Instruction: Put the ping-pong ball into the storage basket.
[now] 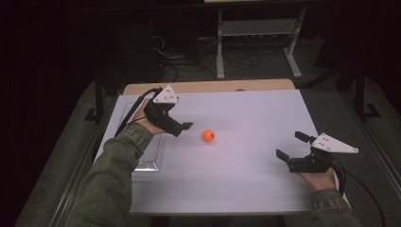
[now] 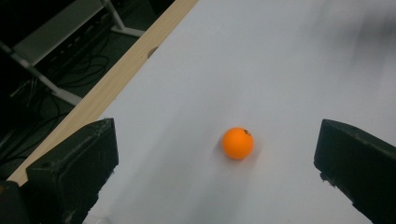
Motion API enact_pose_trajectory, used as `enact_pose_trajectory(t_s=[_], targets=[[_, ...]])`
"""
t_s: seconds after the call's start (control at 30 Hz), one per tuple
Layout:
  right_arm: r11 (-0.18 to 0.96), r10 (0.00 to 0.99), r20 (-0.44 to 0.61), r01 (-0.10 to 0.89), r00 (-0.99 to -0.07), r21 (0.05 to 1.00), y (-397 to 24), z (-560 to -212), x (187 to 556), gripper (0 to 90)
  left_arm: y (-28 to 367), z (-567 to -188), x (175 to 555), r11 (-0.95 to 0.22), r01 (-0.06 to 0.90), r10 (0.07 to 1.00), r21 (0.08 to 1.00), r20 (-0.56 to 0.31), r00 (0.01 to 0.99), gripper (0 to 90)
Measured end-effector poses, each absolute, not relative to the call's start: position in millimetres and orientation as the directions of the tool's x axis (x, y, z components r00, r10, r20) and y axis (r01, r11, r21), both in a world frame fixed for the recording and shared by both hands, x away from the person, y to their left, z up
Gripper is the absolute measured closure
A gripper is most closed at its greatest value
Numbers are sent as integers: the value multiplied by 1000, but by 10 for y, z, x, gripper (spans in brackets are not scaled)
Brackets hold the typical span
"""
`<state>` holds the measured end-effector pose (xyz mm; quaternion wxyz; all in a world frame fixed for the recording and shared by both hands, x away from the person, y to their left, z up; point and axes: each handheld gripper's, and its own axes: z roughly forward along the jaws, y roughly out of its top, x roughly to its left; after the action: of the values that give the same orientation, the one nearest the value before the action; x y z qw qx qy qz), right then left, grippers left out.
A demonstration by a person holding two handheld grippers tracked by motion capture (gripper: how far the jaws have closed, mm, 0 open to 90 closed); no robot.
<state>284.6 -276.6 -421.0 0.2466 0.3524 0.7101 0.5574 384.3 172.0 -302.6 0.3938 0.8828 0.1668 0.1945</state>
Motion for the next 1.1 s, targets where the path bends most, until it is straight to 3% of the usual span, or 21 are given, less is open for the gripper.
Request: enact_pose_trajectory(t_s=[1.1], targets=[[128,773,45,226,-633,966,-2773,-4205,2827,0,1443,-3233,3977,-697,149,391,702,197,899,0]])
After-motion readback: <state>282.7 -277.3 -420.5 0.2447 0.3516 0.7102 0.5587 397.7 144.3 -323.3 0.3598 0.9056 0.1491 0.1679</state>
